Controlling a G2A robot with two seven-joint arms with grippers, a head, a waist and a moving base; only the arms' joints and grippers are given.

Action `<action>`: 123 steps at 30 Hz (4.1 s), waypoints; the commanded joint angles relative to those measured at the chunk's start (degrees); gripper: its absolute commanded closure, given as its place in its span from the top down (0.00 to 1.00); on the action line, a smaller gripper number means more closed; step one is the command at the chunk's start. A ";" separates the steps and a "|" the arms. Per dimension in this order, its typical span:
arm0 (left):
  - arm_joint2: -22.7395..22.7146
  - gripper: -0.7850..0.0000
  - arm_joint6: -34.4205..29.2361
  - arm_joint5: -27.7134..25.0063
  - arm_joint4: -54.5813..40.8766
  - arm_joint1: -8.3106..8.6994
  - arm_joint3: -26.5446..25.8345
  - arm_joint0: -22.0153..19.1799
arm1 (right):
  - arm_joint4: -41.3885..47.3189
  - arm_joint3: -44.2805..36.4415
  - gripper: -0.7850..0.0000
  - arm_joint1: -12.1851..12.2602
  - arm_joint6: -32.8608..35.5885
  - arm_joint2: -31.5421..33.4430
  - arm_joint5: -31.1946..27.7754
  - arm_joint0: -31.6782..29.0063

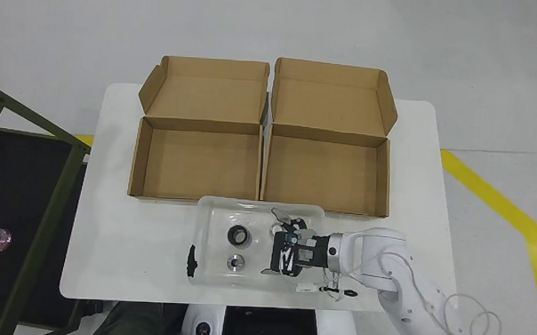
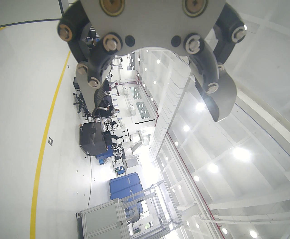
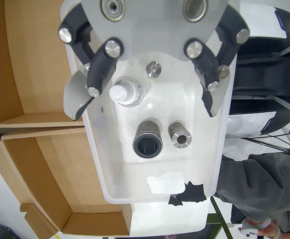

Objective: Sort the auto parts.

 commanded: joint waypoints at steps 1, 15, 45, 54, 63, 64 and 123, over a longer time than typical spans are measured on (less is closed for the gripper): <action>0.00 1.00 0.00 0.00 0.00 0.00 0.00 0.00 | -0.16 0.64 1.00 0.05 -0.17 -0.05 0.64 0.20; 0.00 1.00 0.00 0.00 0.00 0.00 0.00 0.00 | -1.63 4.46 0.69 0.51 1.45 -0.72 2.85 2.06; 0.00 1.00 0.00 0.00 0.00 0.00 0.00 0.00 | 8.49 -1.10 0.00 1.53 -4.53 -0.23 -1.76 4.00; 0.00 1.00 0.00 0.00 0.00 0.00 0.00 0.00 | 11.77 -5.36 0.00 2.16 -8.78 2.42 -2.17 3.16; 0.00 1.00 0.00 0.00 0.00 0.00 0.00 0.00 | 13.65 -7.51 0.00 2.53 -11.42 4.26 -0.96 3.43; 0.00 1.00 0.00 0.00 0.00 0.00 0.00 0.00 | 14.10 -7.53 0.00 2.55 -11.85 4.48 -0.78 3.47; 0.00 1.00 0.00 0.00 0.00 0.00 0.00 0.00 | 13.91 36.56 0.00 -2.57 -7.33 -9.07 19.35 32.41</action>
